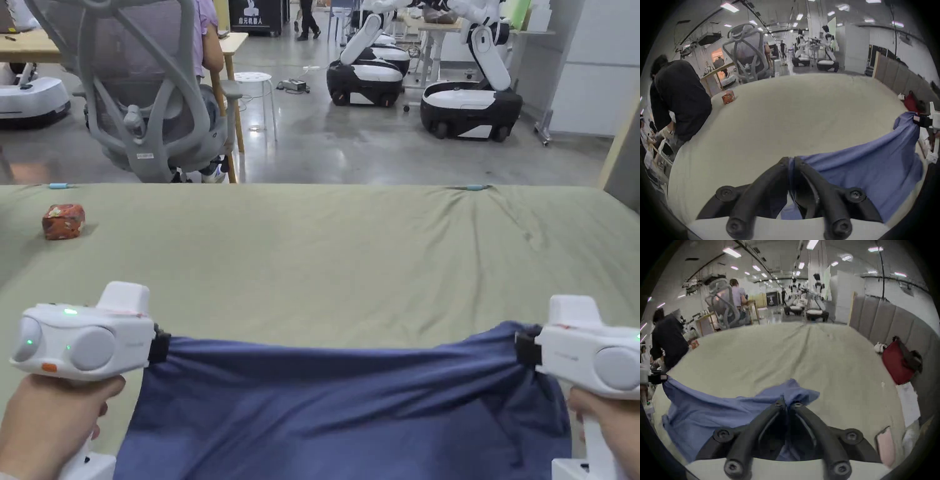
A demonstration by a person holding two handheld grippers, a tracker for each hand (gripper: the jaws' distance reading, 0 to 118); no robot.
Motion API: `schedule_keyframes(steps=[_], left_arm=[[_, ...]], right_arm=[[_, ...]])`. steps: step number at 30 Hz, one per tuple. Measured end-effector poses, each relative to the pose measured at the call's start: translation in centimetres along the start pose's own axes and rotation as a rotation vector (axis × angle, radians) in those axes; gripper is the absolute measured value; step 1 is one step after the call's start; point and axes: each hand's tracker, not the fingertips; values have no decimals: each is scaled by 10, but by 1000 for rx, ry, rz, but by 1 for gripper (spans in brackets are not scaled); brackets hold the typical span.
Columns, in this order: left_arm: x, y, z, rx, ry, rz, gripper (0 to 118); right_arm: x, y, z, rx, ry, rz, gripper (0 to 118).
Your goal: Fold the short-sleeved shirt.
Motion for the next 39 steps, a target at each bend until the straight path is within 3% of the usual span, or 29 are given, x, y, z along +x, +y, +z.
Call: schedule_keyframes(steps=[6,12,15,17,18,20,21,22,26,27,28,29,30,31,32,34,39], left_arm=[[-20,-55,96,74,-35,27,4],[-25,-157,112,-53,-57,89,4],[-27,-189,99,-103,-37,150,4],[-24,-195,97,-56,13,118,9],[-18,-195,100,-17,67,82,18],[1,-184,112,70,148,50,64],[13,-176,119,126,145,43,81],[26,-167,124,167,108,28,93],[82,-135,139,324,45,-13,92],[95,-132,139,367,39,-28,91],[105,-129,143,406,35,-41,88],[112,-128,146,434,37,-57,79],[117,-128,149,464,43,-89,58],[120,-130,150,483,53,-122,19],[118,-130,148,463,66,-139,0],[108,-131,147,446,62,-118,0],[55,-140,131,329,-21,42,0]], right_arm=[[-19,-38,113,93,9,113,5],[-43,-133,117,-65,-19,193,5],[-42,-167,99,-148,-22,137,5],[-44,-163,101,-124,-9,64,7],[-47,-155,107,-103,10,31,20],[-64,-135,121,-26,26,13,88],[-78,-123,129,37,34,18,114],[-92,-113,137,96,44,35,118],[-157,-79,157,278,71,82,116],[-170,-75,159,330,72,83,113],[-179,-72,159,351,76,83,101],[-185,-70,158,333,73,74,83],[-189,-70,155,329,78,70,54],[-191,-70,154,324,80,65,12],[-194,-70,152,321,77,62,0],[-198,-73,148,340,29,91,0],[-209,-77,141,335,47,117,0]])
